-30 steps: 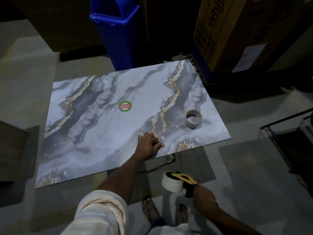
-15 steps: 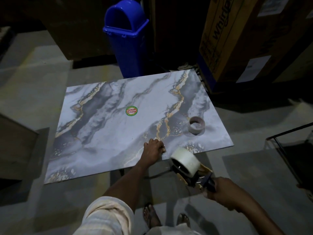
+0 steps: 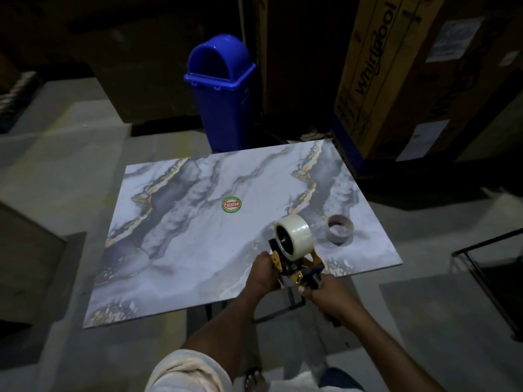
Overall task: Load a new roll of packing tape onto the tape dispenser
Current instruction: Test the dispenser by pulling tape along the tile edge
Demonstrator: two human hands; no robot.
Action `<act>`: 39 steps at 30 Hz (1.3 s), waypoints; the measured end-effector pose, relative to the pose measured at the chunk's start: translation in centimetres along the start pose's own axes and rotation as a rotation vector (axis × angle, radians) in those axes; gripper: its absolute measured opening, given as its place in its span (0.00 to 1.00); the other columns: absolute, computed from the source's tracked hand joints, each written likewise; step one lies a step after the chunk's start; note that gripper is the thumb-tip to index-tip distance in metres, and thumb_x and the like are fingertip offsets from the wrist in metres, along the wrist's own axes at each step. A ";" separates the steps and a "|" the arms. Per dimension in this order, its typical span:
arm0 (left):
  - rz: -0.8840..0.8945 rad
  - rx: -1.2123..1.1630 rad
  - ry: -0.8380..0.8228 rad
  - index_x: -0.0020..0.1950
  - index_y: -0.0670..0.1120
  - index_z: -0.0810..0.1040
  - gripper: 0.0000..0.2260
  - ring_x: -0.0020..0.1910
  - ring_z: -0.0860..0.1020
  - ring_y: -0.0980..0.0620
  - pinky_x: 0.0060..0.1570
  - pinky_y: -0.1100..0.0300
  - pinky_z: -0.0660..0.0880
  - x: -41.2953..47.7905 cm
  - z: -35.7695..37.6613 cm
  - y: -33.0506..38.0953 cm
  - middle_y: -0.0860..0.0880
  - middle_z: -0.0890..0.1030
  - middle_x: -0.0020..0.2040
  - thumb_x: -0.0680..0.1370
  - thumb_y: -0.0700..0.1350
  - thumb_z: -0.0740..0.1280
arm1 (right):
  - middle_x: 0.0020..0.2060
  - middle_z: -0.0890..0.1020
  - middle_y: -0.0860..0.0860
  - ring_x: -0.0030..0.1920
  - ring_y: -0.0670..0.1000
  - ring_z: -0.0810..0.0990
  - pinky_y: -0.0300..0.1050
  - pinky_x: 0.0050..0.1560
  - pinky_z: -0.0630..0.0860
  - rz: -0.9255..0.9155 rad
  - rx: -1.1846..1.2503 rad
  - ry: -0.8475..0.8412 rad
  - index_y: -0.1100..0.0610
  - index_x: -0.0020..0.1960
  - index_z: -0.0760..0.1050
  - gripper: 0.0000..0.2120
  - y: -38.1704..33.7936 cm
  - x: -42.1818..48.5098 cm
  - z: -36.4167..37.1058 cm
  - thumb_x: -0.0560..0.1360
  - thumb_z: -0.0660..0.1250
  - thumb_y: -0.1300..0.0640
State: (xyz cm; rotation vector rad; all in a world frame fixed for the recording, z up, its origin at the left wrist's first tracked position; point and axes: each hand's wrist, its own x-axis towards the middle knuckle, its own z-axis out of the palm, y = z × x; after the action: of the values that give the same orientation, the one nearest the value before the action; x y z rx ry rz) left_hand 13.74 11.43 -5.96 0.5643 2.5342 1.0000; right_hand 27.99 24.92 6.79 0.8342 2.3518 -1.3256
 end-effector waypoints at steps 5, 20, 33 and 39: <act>0.174 0.087 0.065 0.45 0.42 0.80 0.11 0.44 0.78 0.41 0.41 0.48 0.76 0.2 0.4 -1.4 0.40 0.80 0.46 0.78 0.44 0.60 | 0.29 0.79 0.48 0.29 0.48 0.77 0.41 0.32 0.70 -0.022 -0.004 0.022 0.53 0.41 0.79 0.07 -2.0 2.7 -0.7 0.75 0.73 0.51; 0.251 0.546 0.136 0.38 0.43 0.80 0.05 0.36 0.78 0.43 0.30 0.56 0.72 3.9 -2.8 1.0 0.44 0.79 0.38 0.71 0.45 0.70 | 0.24 0.70 0.51 0.21 0.50 0.65 0.42 0.27 0.63 -0.057 0.107 -0.294 0.57 0.45 0.75 0.10 -6.0 9.6 -8.7 0.78 0.72 0.51; 0.110 0.119 0.127 0.51 0.43 0.82 0.16 0.51 0.74 0.47 0.50 0.54 0.71 4.5 -1.6 1.2 0.45 0.78 0.51 0.83 0.50 0.58 | 0.34 0.80 0.53 0.29 0.51 0.77 0.39 0.23 0.72 -0.174 -0.112 -0.124 0.55 0.47 0.76 0.08 -7.0 13.2 -5.7 0.80 0.66 0.51; 0.027 0.150 0.258 0.52 0.45 0.78 0.11 0.50 0.72 0.48 0.47 0.54 0.69 5.0 -1.5 -0.1 0.46 0.77 0.50 0.82 0.49 0.58 | 0.43 0.84 0.54 0.42 0.55 0.82 0.49 0.43 0.78 -0.208 -0.175 0.005 0.50 0.52 0.73 0.07 -6.6 14.1 -2.4 0.77 0.67 0.48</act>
State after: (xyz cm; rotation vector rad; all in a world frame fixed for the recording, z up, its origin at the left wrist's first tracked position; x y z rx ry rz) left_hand 8.74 12.97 -5.89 0.5433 2.8550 0.9511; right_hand 12.88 29.01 4.96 0.5553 2.5711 -1.1697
